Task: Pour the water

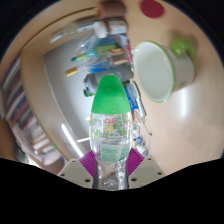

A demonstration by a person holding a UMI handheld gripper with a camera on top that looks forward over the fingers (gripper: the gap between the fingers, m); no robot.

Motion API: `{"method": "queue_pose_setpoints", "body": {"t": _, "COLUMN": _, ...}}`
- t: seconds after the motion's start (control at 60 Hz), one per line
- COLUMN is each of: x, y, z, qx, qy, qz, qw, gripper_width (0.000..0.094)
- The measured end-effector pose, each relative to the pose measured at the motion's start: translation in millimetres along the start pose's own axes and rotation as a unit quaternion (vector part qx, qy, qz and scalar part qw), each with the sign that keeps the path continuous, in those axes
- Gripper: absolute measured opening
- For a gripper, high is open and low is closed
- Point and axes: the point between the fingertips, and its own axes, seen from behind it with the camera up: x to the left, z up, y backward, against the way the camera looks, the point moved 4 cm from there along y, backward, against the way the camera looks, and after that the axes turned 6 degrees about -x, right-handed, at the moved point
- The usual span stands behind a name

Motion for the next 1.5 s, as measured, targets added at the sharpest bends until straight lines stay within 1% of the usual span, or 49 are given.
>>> {"method": "queue_pose_setpoints", "body": {"t": 0.05, "x": 6.0, "y": -6.4, "z": 4.8, "qx": 0.004, "qy": -0.072, "qz": 0.011, "qw": 0.997, "gripper_width": 0.0350}}
{"method": "queue_pose_setpoints", "body": {"t": 0.133, "x": 12.3, "y": -1.4, "z": 10.5, "qx": 0.005, "qy": -0.136, "qz": 0.026, "qw": 0.990, "gripper_width": 0.0349}}
{"method": "queue_pose_setpoints", "body": {"t": 0.183, "x": 20.8, "y": -7.0, "z": 16.3, "qx": -0.004, "qy": -0.169, "qz": 0.036, "qw": 0.985, "gripper_width": 0.0349}}
{"method": "queue_pose_setpoints", "body": {"t": 0.267, "x": 32.3, "y": -7.9, "z": 26.2, "qx": -0.011, "qy": -0.235, "qz": 0.064, "qw": 0.970, "gripper_width": 0.0350}}
{"method": "queue_pose_setpoints", "body": {"t": 0.333, "x": 35.2, "y": -5.9, "z": 29.2, "qx": -0.018, "qy": -0.268, "qz": 0.069, "qw": 0.961, "gripper_width": 0.0349}}
{"method": "queue_pose_setpoints", "body": {"t": 0.35, "x": 34.8, "y": -5.9, "z": 29.8, "qx": -0.019, "qy": -0.272, "qz": 0.069, "qw": 0.960, "gripper_width": 0.0337}}
{"method": "queue_pose_setpoints", "body": {"t": 0.367, "x": 34.9, "y": -5.9, "z": 30.8, "qx": -0.021, "qy": -0.275, "qz": 0.070, "qw": 0.959, "gripper_width": 0.0350}}
{"method": "queue_pose_setpoints", "body": {"t": 0.433, "x": 37.3, "y": -6.1, "z": 32.4, "qx": -0.024, "qy": -0.283, "qz": 0.072, "qw": 0.956, "gripper_width": 0.0349}}
{"method": "queue_pose_setpoints", "body": {"t": 0.583, "x": 36.9, "y": -5.2, "z": 30.9, "qx": -0.014, "qy": -0.281, "qz": 0.067, "qw": 0.957, "gripper_width": 0.0347}}
{"method": "queue_pose_setpoints", "body": {"t": 0.667, "x": 40.0, "y": -4.0, "z": 30.3, "qx": -0.008, "qy": -0.264, "qz": 0.060, "qw": 0.963, "gripper_width": 0.0349}}
{"method": "queue_pose_setpoints", "body": {"t": 0.733, "x": 52.8, "y": -1.1, "z": 29.9, "qx": 0.003, "qy": -0.208, "qz": 0.061, "qw": 0.976, "gripper_width": 0.0349}}
{"method": "queue_pose_setpoints", "body": {"t": 0.817, "x": 82.2, "y": 6.1, "z": 27.6, "qx": 0.020, "qy": -0.042, "qz": 0.065, "qw": 0.997, "gripper_width": 0.0347}}
{"method": "queue_pose_setpoints", "body": {"t": 0.867, "x": 103.5, "y": 11.2, "z": 30.8, "qx": 0.021, "qy": 0.093, "qz": 0.066, "qw": 0.993, "gripper_width": 0.0350}}
{"method": "queue_pose_setpoints", "body": {"t": 0.9, "x": 121.2, "y": 20.1, "z": 40.1, "qx": 0.017, "qy": 0.189, "qz": 0.078, "qw": 0.979, "gripper_width": 0.0348}}
{"method": "queue_pose_setpoints", "body": {"t": 0.917, "x": 134.8, "y": 18.6, "z": 37.9, "qx": 0.003, "qy": 0.234, "qz": 0.071, "qw": 0.970, "gripper_width": 0.0351}}
{"method": "queue_pose_setpoints", "body": {"t": 0.967, "x": 168.5, "y": 29.1, "z": 56.7, "qx": -0.028, "qy": 0.365, "qz": 0.084, "qw": 0.927, "gripper_width": 0.0352}}
{"method": "queue_pose_setpoints", "body": {"t": 1.0, "x": 192.2, "y": 38.1, "z": 72.0, "qx": -0.057, "qy": 0.447, "qz": 0.092, "qw": 0.888, "gripper_width": 0.0352}}
{"method": "queue_pose_setpoints", "body": {"t": 1.017, "x": 200.3, "y": 48.2, "z": 88.0, "qx": -0.070, "qy": 0.486, "qz": 0.106, "qw": 0.865, "gripper_width": 0.0351}}
{"method": "queue_pose_setpoints", "body": {"t": 1.067, "x": 227.0, "y": 63.5, "z": 118.3, "qx": -0.118, "qy": 0.590, "qz": 0.103, "qw": 0.792, "gripper_width": 0.0359}}
{"method": "queue_pose_setpoints", "body": {"t": 1.083, "x": 237.7, "y": 59.9, "z": 115.4, "qx": -0.134, "qy": 0.616, "qz": 0.085, "qw": 0.772, "gripper_width": 0.0362}}
{"method": "queue_pose_setpoints", "body": {"t": 1.133, "x": 243.9, "y": 70.1, "z": 146.8, "qx": -0.171, "qy": 0.681, "qz": 0.058, "qw": 0.709, "gripper_width": 0.0369}}
{"method": "queue_pose_setpoints", "body": {"t": 1.15, "x": 237.0, "y": 78.4, "z": 168.5, "qx": -0.181, "qy": 0.698, "qz": 0.061, "qw": 0.690, "gripper_width": 0.0371}}
{"method": "queue_pose_setpoints", "body": {"t": 1.167, "x": 240.1, "y": 77.2, "z": 170.0, "qx": -0.188, "qy": 0.710, "qz": 0.039, "qw": 0.678, "gripper_width": 0.0371}}
{"method": "queue_pose_setpoints", "body": {"t": 1.2, "x": 229.8, "y": 80.5, "z": 188.9, "qx": -0.195, "qy": 0.734, "qz": 0.025, "qw": 0.650, "gripper_width": 0.0389}}
{"method": "queue_pose_setpoints", "body": {"t": 1.25, "x": 201.4, "y": 81.2, "z": 214.6, "qx": -0.186, "qy": 0.768, "qz": 0.006, "qw": 0.613, "gripper_width": 0.0452}}
{"method": "queue_pose_setpoints", "body": {"t": 1.35, "x": 129.9, "y": 86.3, "z": 277.7, "qx": -0.182, "qy": 0.802, "qz": -0.068, "qw": 0.564, "gripper_width": 0.0471}}
{"method": "queue_pose_setpoints", "body": {"t": 1.367, "x": 118.3, "y": 86.2, "z": 285.0, "qx": -0.181, "qy": 0.803, "qz": -0.077, "qw": 0.562, "gripper_width": 0.0473}}
{"method": "queue_pose_setpoints", "body": {"t": 1.4, "x": 94.3, "y": 84.4, "z": 301.3, "qx": -0.179, "qy": 0.805, "qz": -0.077, "qw": 0.560, "gripper_width": 0.0475}}
{"method": "queue_pose_setpoints", "body": {"t": 1.417, "x": 85.2, "y": 85.1, "z": 301.4, "qx": -0.177, "qy": 0.801, "qz": -0.089, "qw": 0.565, "gripper_width": 0.0476}}
{"method": "queue_pose_setpoints", "body": {"t": 1.5, "x": 48.8, "y": 82.4, "z": 314.3, "qx": -0.177, "qy": 0.786, "qz": -0.096, "qw": 0.585, "gripper_width": 0.0481}}
